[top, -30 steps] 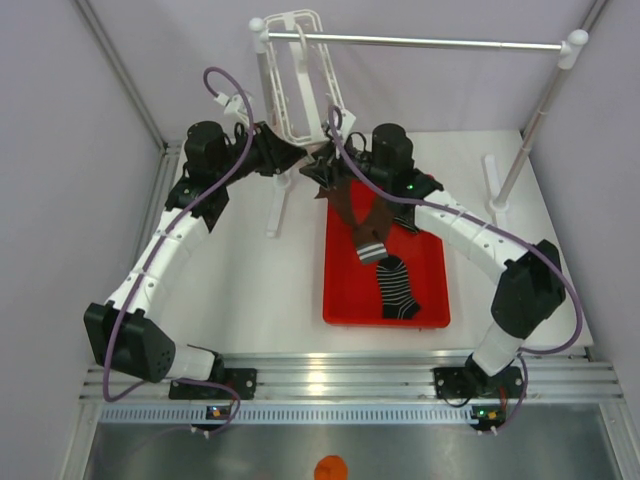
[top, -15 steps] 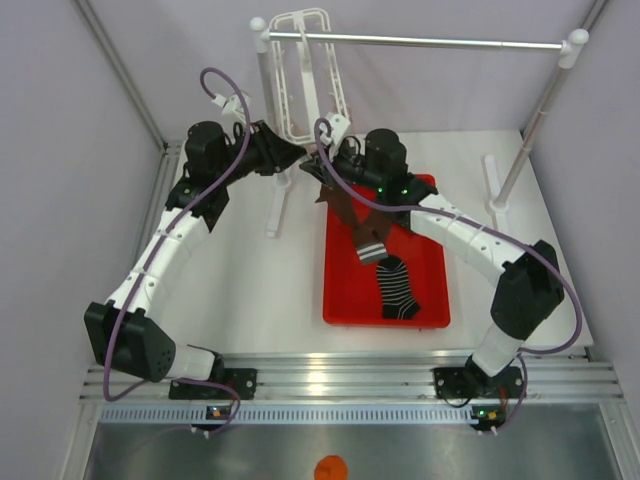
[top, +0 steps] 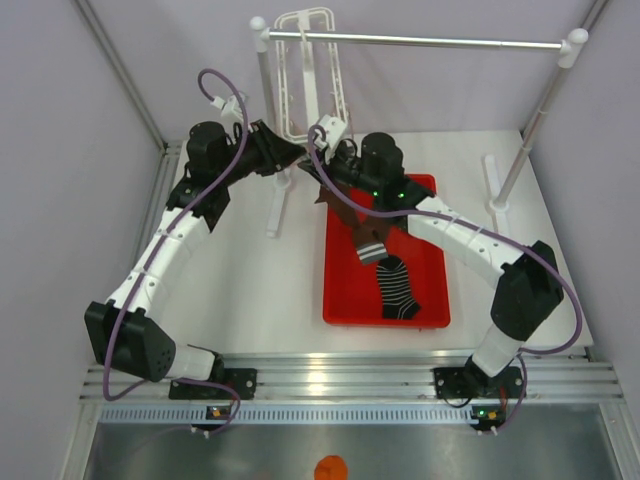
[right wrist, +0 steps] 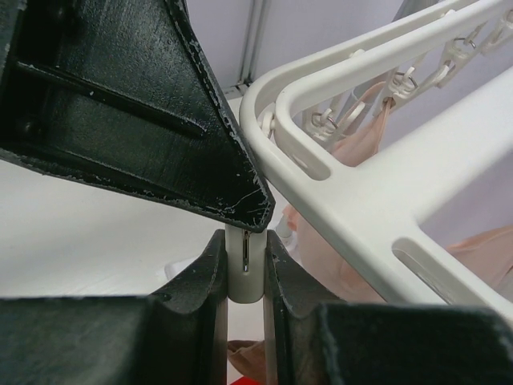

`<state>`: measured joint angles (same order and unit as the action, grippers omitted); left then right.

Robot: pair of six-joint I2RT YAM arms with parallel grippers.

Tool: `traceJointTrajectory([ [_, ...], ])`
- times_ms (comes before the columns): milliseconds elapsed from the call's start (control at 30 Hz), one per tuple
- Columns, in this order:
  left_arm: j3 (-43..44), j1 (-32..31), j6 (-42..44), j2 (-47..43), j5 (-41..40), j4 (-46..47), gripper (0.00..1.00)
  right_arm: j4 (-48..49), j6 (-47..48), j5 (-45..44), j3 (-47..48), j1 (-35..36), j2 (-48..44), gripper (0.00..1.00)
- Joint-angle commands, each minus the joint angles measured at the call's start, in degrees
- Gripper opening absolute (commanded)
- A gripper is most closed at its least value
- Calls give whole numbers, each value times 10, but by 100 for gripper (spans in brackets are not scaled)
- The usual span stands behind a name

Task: Clip the socks to the hanger
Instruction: Open the clamp at the hanger.

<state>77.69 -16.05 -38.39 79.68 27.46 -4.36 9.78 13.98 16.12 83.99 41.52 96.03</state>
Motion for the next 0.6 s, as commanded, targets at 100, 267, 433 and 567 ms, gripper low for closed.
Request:
traceJointTrajectory([
  [100, 4, -3, -11, 2, -13, 26, 5, 29, 10, 11, -5, 15, -30, 0],
  [267, -1, -1, -5, 2, -12, 26, 0, -1, 11, 17, -7, 11, -38, 29],
  [433, 0, 2, 2, 3, -9, 24, 0, -38, -6, 54, -22, -17, -70, 63],
  [567, 2, 3, 4, 5, -9, 23, 0, -93, -44, 148, -39, -56, -101, 77],
])
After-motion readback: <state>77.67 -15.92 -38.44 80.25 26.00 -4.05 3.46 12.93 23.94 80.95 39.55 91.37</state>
